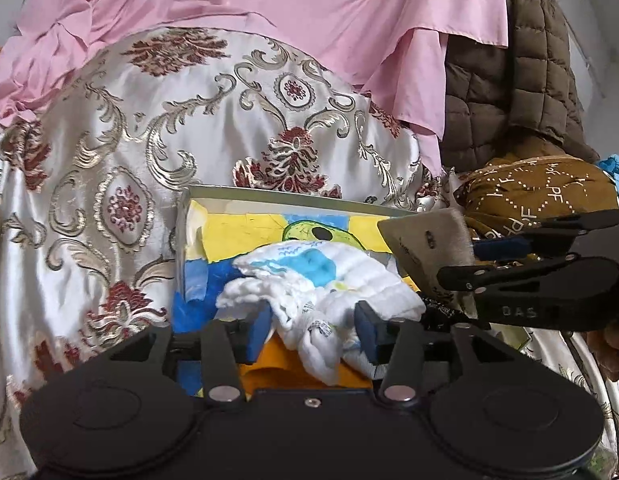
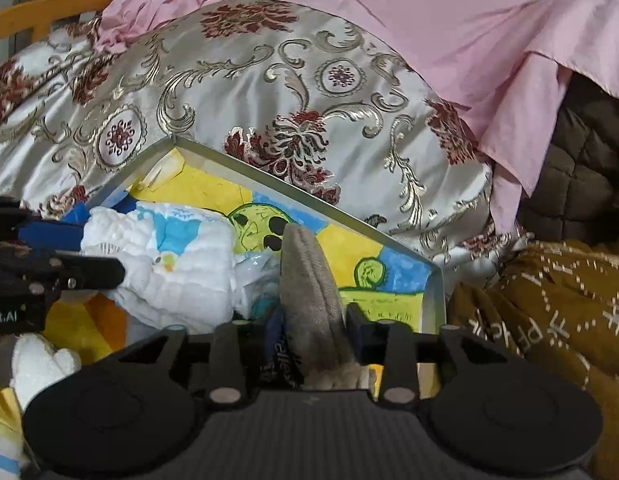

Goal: Organize soft objects
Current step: 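Carry the pouch and towel into the frog-painting tray while both tools open to release, then withdraw both open tools from the tray back over the remaining items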

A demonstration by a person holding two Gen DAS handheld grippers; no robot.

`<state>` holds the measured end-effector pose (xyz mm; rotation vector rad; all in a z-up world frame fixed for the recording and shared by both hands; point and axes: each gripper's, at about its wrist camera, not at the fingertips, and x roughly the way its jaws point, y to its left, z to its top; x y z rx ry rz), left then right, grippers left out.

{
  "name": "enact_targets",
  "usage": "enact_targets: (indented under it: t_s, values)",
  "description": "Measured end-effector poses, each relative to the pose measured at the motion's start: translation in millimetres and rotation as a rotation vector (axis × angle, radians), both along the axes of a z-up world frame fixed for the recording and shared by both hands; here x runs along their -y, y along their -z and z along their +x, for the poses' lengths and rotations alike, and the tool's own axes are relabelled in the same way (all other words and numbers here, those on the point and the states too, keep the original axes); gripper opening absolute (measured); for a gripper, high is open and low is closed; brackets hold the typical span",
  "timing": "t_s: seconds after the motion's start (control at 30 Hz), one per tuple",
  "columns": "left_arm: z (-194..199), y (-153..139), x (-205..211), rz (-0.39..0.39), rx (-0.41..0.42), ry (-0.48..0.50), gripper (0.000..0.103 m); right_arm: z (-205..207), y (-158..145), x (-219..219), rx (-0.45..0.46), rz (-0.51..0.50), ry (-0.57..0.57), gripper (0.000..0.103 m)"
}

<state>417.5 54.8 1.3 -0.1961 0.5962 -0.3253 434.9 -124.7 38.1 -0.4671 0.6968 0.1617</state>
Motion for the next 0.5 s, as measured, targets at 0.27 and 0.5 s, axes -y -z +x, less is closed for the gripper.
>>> enact_targets:
  t_s: [0.27,0.5]
  values:
    - [-43,-25,-10,0.019,0.073,-0.069,0.077,-45,-29,15,0.075,0.125,0.007,0.079]
    - [-97,-62,-20,0.028,0.187,-0.14,0.098,-104,-64,35,0.21,0.274,0.029,0.098]
